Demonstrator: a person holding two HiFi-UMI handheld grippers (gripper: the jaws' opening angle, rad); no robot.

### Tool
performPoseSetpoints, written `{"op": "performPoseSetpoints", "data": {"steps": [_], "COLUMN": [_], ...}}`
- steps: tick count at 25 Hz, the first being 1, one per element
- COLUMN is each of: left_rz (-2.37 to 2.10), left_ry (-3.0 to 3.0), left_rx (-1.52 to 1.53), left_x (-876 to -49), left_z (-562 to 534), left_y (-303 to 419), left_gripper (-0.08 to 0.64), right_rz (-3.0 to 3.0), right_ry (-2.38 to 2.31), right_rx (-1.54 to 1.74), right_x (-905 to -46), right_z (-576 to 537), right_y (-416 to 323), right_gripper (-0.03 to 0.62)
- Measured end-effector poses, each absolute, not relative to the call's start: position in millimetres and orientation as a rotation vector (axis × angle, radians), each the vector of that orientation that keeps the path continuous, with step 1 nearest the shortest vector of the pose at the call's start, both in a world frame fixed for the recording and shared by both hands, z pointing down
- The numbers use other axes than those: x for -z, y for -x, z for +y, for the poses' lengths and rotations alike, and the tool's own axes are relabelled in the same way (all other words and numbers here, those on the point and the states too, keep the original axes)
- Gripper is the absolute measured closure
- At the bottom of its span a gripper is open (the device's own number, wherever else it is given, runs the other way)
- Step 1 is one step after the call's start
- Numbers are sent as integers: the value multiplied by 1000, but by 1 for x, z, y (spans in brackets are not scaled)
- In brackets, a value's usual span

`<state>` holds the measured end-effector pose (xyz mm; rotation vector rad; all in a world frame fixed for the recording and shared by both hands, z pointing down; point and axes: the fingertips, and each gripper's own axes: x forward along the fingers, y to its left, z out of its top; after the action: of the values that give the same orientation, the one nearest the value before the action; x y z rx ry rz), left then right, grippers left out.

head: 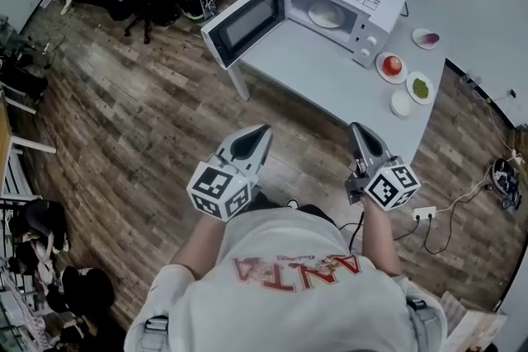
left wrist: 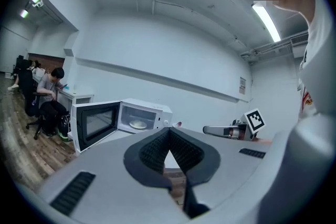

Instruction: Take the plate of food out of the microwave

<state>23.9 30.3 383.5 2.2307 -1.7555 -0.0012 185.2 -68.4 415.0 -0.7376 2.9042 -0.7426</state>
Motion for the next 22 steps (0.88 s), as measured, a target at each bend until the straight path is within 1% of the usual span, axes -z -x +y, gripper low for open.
{"op": "performPoseSetpoints", "data": {"steps": [11, 22], "left_rz": [-1613, -1520], "left_ry": [-2305, -2347], "left_rx": [10, 28], "left_x": [-393, -399], "left_z": [-63, -123], "left_y": [16, 123], "left_gripper": [551, 551], "right_rz": [2899, 2910], "right_ry": [903, 1001], "right_rx": [835, 765], "right_x": [-433, -415], "right_z": [-137, -184], "right_y": [-153, -38], "right_gripper": [589, 589]}}
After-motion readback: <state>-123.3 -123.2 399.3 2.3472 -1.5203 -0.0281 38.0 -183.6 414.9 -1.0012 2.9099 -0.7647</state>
